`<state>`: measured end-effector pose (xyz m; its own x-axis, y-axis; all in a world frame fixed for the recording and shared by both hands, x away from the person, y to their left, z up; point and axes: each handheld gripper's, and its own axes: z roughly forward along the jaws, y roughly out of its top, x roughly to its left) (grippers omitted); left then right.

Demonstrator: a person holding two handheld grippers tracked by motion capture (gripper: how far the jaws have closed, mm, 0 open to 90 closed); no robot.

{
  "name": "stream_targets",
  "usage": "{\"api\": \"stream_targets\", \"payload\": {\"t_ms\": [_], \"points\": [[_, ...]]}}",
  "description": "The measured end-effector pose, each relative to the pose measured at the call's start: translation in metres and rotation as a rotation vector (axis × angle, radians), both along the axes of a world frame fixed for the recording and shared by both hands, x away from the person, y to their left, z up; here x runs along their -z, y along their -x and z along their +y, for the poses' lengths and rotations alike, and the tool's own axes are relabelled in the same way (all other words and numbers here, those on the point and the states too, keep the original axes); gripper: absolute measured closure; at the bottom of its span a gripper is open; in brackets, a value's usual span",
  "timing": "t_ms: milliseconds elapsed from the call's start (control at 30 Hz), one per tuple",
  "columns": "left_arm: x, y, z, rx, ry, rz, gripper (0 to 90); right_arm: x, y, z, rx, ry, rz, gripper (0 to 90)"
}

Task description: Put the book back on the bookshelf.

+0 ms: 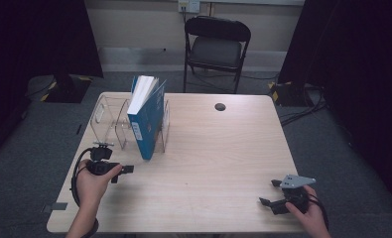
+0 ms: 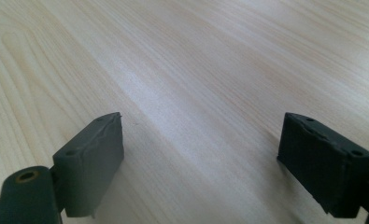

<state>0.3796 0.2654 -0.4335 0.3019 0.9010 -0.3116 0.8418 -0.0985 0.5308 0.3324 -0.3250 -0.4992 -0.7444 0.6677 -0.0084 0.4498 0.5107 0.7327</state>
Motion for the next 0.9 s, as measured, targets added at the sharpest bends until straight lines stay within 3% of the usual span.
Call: {"api": "stream_targets", "payload": {"t_ms": [633,900], "points": [[0.022,0.006,-0.001,-0.003,-0.018,0.01,34.7,0.0,0.0,0.0,0.0,0.0,0.0,13.6],[0.029,0.008,-0.005,0.008,-0.049,0.007,34.1,0.0,0.0,0.0,0.0,0.0,0.001,13.6]]}}
